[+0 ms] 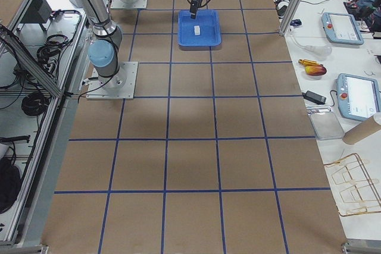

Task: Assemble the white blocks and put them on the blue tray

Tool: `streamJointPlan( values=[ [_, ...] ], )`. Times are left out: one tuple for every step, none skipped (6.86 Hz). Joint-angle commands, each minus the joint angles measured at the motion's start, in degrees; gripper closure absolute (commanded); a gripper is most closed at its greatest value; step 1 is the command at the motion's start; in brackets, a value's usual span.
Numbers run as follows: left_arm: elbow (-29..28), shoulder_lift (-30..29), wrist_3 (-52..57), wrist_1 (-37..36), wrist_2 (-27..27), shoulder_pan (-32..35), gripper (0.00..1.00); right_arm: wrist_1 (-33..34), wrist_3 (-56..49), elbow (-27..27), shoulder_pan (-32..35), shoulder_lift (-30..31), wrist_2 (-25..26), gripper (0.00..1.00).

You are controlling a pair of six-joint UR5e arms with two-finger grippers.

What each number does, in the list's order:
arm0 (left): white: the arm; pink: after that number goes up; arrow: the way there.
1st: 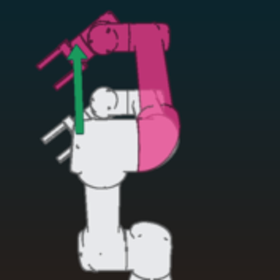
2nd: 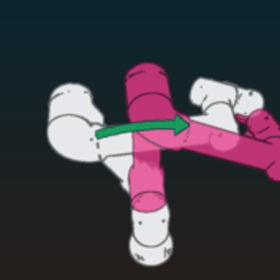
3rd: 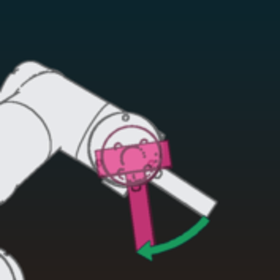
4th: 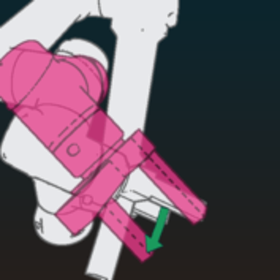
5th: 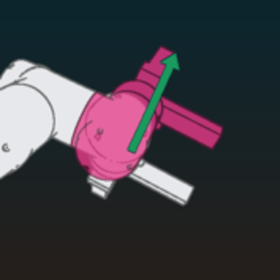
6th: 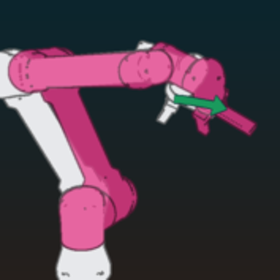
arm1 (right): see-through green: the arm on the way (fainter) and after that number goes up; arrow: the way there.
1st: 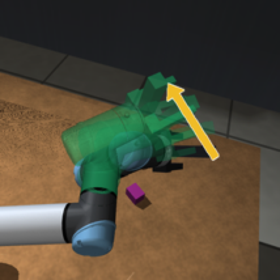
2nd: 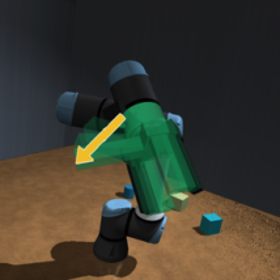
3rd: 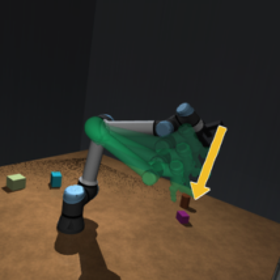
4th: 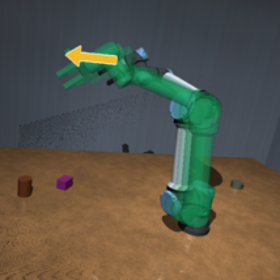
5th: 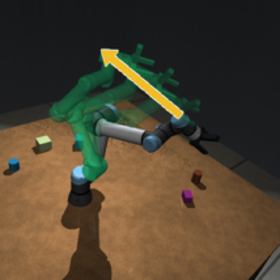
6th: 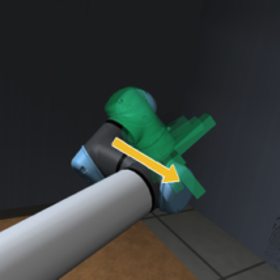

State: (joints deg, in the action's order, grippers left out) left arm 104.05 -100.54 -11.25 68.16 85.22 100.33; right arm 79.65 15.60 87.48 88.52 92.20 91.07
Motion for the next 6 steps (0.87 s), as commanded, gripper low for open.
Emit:
streamJointPlan(
  values=[
    [-6.2,6.4,7.9,16.0,2.6,-3.8,0.95,0.6,-0.6,1.1,1.2,0.1,0.0,0.00],
    [-8.1,9.5,12.9,21.1,2.7,-6.9,0.90,0.7,-2.9,1.2,1.2,0.0,-0.1,0.00],
    [-8.2,11.5,15.9,22.0,2.7,-9.9,0.49,0.6,-3.2,1.3,1.2,-0.3,-0.2,0.00],
    [-8.3,13.3,16.7,22.3,4.2,-11.1,0.26,0.7,-3.2,1.3,1.2,-0.1,-0.2,0.00],
    [-9.0,14.7,16.8,22.5,4.7,-10.9,0.04,0.6,-3.3,1.2,1.2,-0.1,-0.2,0.00],
    [-10.9,14.8,16.8,22.5,4.6,-11.1,0.00,0.7,-3.3,1.2,1.2,-0.1,-0.2,0.00]
  ],
)
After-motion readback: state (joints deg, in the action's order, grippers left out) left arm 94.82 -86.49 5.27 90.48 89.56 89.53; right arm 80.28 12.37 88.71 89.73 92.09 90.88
